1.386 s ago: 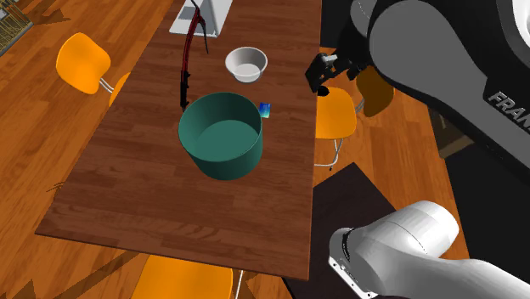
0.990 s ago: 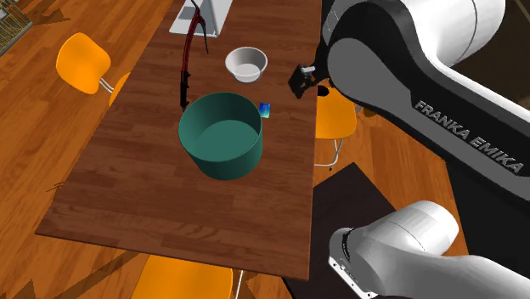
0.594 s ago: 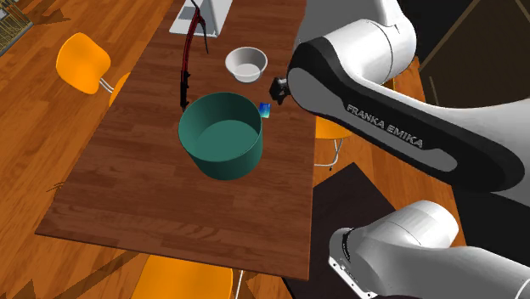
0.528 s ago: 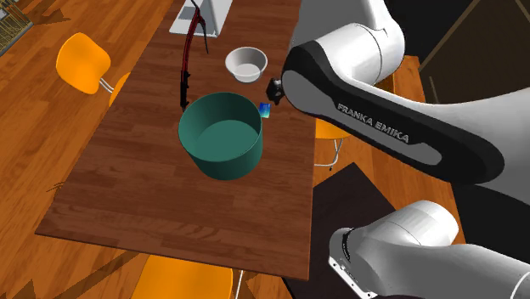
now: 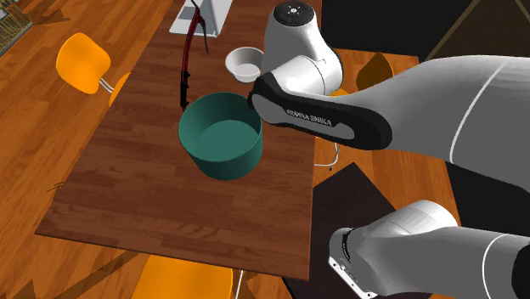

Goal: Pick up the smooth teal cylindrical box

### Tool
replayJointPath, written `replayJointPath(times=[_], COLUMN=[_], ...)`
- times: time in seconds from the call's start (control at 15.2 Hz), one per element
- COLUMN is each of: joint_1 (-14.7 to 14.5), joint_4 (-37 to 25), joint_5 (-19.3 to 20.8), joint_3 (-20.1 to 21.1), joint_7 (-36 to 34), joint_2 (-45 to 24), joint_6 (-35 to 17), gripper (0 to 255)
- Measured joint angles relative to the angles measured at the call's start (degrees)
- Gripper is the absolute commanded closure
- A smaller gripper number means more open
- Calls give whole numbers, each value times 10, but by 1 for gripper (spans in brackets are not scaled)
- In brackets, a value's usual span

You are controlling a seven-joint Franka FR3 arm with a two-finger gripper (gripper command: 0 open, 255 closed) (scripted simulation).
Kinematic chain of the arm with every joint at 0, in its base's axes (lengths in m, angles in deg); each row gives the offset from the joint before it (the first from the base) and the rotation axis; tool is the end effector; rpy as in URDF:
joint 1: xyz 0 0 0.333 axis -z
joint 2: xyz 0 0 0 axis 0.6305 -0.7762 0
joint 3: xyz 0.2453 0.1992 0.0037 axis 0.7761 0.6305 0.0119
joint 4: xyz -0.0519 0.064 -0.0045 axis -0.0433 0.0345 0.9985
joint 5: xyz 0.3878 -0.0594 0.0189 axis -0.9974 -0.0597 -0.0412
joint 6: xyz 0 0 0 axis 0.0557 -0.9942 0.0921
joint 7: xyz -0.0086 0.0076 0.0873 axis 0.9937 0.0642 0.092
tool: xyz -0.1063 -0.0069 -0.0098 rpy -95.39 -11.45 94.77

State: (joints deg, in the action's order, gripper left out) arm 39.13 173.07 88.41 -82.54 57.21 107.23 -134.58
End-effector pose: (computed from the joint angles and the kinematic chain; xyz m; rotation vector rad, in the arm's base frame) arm 0.4637 0.0356 0.4556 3.1012 -0.2935 0.3382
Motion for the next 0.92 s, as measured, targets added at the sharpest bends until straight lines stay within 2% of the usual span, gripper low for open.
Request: replayJointPath(times=[0.46, 0.92], joint_1=[2, 3], joint_4=[-42, -26], joint_5=[24, 37], joint_3=[15, 15], joint_7=[-41, -53], joint_2=[-141, -183], joint_6=[-93, -150], gripper=[0, 0])
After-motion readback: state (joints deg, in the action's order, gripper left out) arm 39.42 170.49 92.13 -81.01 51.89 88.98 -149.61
